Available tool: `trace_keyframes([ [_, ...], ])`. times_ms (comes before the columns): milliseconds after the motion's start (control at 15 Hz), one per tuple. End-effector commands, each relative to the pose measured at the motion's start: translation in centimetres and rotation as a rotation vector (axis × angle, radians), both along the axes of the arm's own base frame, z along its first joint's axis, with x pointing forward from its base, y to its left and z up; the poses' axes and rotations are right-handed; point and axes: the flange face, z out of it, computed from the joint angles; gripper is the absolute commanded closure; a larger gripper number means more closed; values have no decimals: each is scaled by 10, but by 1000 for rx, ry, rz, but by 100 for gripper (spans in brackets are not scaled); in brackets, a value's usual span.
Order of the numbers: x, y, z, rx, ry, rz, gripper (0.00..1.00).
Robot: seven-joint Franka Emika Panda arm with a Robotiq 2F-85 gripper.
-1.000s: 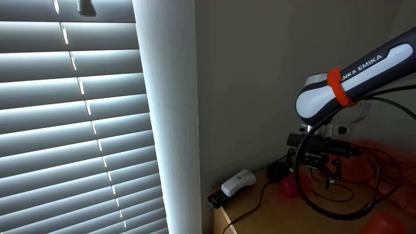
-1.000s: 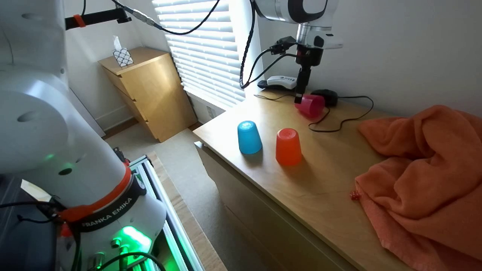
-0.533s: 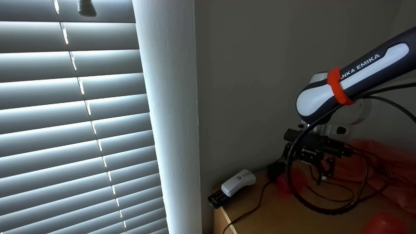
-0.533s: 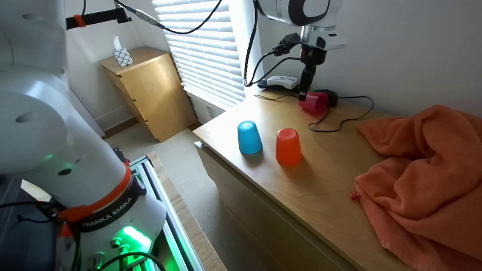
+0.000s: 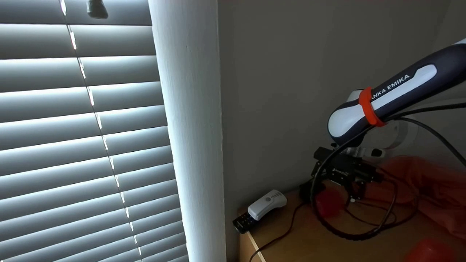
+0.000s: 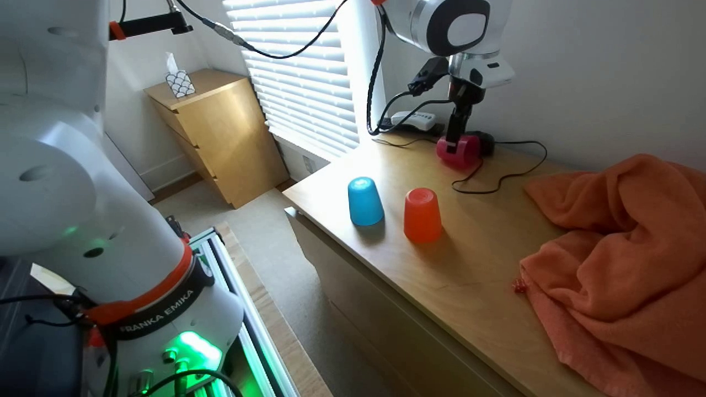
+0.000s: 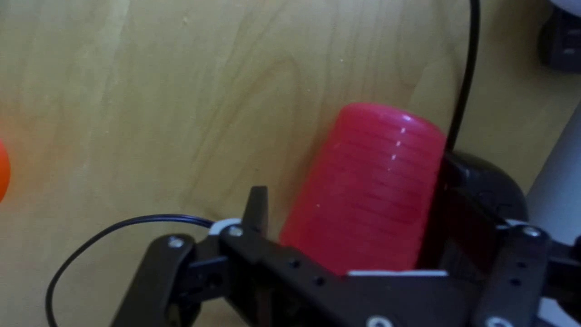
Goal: Put the plastic cups in an upside down position
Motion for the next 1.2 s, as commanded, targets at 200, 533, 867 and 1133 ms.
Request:
trace_keyframes([
  [200, 10, 4, -15, 24, 2, 34, 0],
  [533, 4, 3, -15, 19, 46, 30, 0],
  [867, -1, 12, -16, 16, 85, 58, 0],
  [1133, -2, 15, -20, 10, 102, 72, 25],
])
